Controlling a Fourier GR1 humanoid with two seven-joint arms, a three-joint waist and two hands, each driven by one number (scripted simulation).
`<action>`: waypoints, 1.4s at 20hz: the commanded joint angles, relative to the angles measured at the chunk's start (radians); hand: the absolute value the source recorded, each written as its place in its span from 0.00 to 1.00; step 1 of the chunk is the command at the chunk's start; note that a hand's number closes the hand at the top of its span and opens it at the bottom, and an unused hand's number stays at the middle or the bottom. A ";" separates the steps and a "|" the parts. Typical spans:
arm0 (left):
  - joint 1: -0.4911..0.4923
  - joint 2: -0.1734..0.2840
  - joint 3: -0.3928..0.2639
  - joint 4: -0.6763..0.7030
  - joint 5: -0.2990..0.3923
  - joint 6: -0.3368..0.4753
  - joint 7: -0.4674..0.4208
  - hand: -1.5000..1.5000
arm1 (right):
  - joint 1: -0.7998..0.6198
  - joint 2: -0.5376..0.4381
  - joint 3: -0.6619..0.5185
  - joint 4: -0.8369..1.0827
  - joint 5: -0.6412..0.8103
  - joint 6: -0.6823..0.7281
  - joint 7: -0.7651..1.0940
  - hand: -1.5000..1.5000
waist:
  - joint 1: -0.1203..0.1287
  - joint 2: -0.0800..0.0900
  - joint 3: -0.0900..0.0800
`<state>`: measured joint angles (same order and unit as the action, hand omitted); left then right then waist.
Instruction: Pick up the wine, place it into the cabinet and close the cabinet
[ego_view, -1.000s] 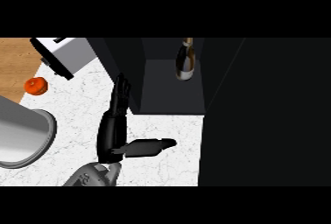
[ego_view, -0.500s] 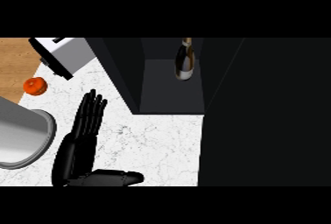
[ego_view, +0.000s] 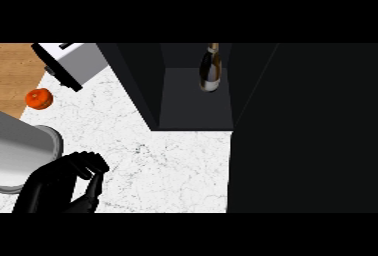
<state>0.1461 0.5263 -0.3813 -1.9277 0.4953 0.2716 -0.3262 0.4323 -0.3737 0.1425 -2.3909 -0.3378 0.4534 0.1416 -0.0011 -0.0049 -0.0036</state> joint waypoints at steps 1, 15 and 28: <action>0.076 0.077 0.125 -0.026 0.083 -0.114 -0.028 1.00 | 0.083 0.002 0.044 -0.162 0.029 0.020 0.029 1.00 | -0.002 0.000 0.003; 0.182 0.096 0.209 -0.056 0.118 -0.250 -0.040 1.00 | -0.169 0.018 0.260 -0.139 -0.139 -0.049 0.254 1.00 | 0.020 0.004 0.003; 0.195 0.061 0.263 0.015 0.089 -0.346 -0.072 1.00 | -0.717 0.365 0.438 0.120 0.005 -0.288 0.471 1.00 | 0.022 0.004 0.001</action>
<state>0.3364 0.6087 -0.0979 -1.9083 0.6173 -0.0714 -0.3948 -0.1339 -0.1472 0.4728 -2.3001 -0.3519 0.2759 0.5471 0.0172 -0.0006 -0.0014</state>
